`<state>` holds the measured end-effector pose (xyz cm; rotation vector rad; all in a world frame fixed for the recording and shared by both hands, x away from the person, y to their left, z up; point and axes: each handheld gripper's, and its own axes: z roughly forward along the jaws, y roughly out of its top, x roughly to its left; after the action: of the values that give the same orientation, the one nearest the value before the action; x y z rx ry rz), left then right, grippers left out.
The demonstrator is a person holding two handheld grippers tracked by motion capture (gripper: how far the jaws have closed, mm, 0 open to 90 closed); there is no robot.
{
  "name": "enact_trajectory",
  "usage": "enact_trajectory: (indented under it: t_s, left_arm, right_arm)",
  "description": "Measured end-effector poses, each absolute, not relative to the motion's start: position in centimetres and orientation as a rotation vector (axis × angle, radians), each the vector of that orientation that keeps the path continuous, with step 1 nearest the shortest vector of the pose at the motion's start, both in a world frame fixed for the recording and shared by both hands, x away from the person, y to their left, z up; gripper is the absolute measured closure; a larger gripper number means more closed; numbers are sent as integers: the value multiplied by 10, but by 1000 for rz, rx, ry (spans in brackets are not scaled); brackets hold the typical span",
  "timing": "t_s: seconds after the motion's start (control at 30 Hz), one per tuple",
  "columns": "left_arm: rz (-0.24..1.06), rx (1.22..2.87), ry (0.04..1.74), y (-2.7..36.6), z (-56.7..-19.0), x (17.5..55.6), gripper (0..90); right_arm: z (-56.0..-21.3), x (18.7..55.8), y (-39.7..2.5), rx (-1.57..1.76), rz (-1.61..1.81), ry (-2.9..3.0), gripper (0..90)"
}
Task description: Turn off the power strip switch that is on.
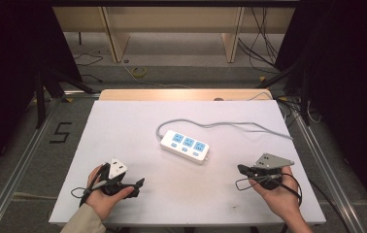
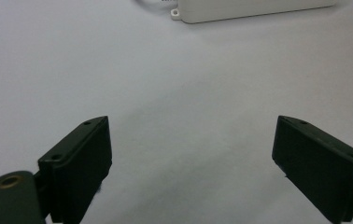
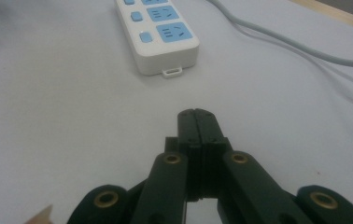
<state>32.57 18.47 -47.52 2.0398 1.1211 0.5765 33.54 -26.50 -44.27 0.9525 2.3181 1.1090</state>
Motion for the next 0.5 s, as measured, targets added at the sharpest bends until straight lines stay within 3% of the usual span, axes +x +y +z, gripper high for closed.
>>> enact_trajectory:
  t_s: [0.5]
  left_arm:
    - [582,2041,1124,186,-475,326,116]
  right_arm:
    - [-440,340,-256,937,1105,2326,900]
